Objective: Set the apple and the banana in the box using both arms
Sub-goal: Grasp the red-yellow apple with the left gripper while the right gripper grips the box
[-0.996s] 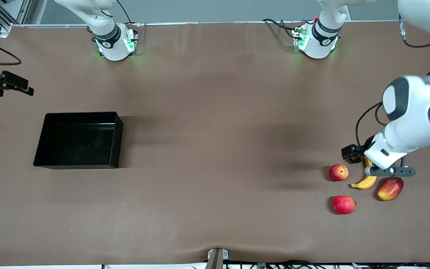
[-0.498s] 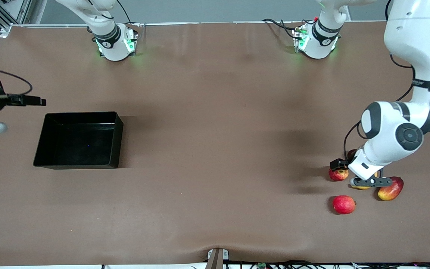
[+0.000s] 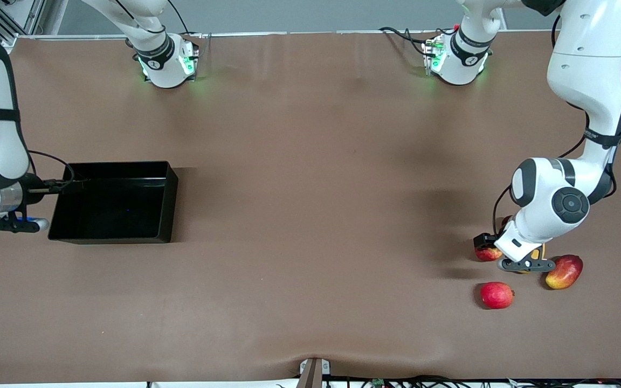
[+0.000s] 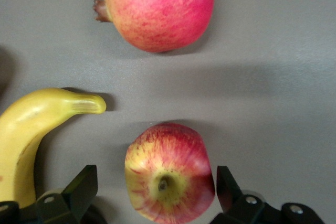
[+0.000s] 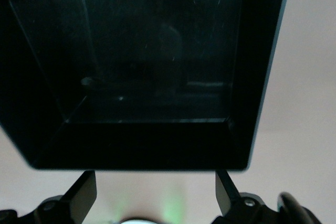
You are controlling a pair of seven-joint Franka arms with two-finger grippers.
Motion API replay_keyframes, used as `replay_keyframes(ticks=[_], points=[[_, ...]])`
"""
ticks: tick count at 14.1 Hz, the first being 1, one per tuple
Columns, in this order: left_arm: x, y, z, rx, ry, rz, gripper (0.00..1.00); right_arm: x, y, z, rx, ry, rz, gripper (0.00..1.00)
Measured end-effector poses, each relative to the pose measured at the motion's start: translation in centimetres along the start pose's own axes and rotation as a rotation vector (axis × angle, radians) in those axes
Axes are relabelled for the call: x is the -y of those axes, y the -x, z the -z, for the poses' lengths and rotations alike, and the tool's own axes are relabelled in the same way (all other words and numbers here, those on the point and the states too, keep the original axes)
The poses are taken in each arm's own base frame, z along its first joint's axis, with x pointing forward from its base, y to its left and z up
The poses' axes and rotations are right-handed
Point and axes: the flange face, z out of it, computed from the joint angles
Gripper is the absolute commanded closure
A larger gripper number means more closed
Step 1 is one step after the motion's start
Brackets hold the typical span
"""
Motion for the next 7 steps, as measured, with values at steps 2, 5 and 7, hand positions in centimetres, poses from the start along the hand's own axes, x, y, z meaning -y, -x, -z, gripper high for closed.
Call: replay_keyframes(ticks=[2,5,7], points=[[0.0,0.1,-0.6,0.005,0.001,0.02,0.86,-1.8,-0.7,-0.2,-0.052,0.034,0.092,0.0],[-0.3,0.0,-0.7,0.003,0.001,0.046,1.0,-7.0,-1.2,-4.0,-0.032,-0.002,0.106,0.0],[-0.7,-0.3,-0.3,-0.006,0.003,0.047,1.0,-9.8,-1.8,-6.5,-0.073,-0.003,0.116,0.23]])
